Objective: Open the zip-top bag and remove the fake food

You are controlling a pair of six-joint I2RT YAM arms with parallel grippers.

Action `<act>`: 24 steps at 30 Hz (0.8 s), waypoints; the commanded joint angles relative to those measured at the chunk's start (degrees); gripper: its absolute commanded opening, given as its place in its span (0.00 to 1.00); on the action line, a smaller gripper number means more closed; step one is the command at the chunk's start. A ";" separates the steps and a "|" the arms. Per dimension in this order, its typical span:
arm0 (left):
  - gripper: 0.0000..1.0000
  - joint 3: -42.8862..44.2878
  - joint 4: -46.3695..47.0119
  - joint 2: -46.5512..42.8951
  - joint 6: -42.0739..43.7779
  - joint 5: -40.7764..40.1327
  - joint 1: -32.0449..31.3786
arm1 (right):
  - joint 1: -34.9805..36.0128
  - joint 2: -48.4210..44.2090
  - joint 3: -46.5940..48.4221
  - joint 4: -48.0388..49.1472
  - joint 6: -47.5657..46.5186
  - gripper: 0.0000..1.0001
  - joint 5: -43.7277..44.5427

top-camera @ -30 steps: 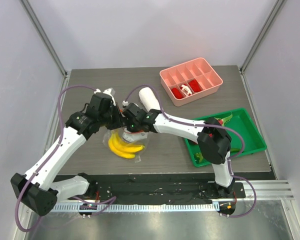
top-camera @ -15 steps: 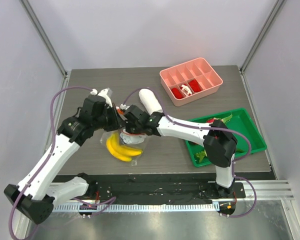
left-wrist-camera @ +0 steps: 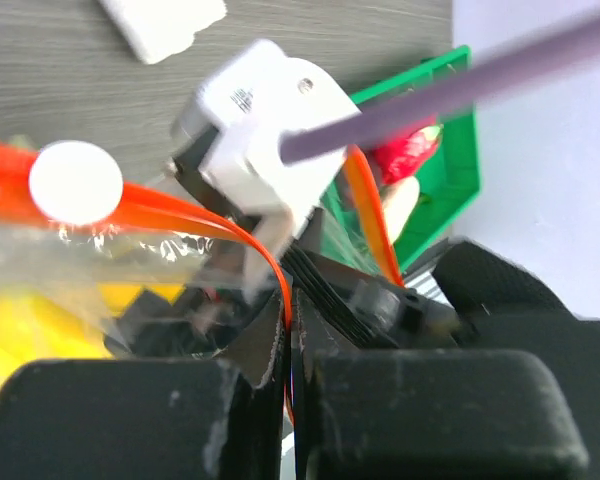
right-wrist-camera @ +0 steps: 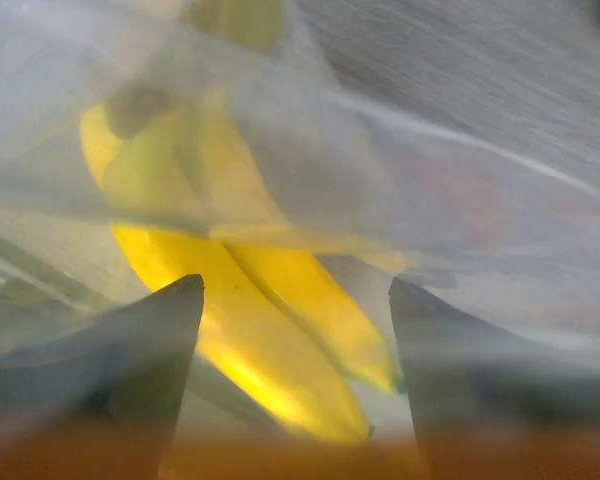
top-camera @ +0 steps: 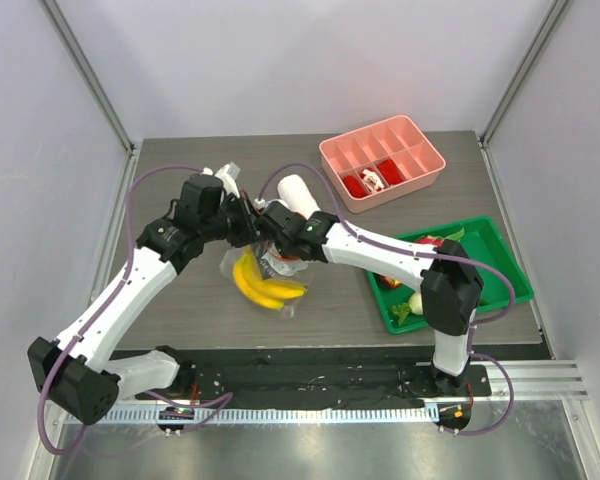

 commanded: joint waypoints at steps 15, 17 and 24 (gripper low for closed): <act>0.00 -20.12 -5.06 -18.53 5.25 -8.58 -0.84 | 6.01 1.54 -8.25 16.60 9.43 0.79 -3.85; 0.00 -19.42 -6.11 -19.23 5.43 -8.06 -0.84 | 5.92 0.85 -12.20 21.76 8.29 0.75 -7.88; 0.40 -4.93 -20.31 -18.18 5.51 -15.33 -0.84 | 5.22 -1.18 -14.67 22.15 8.46 0.77 -10.79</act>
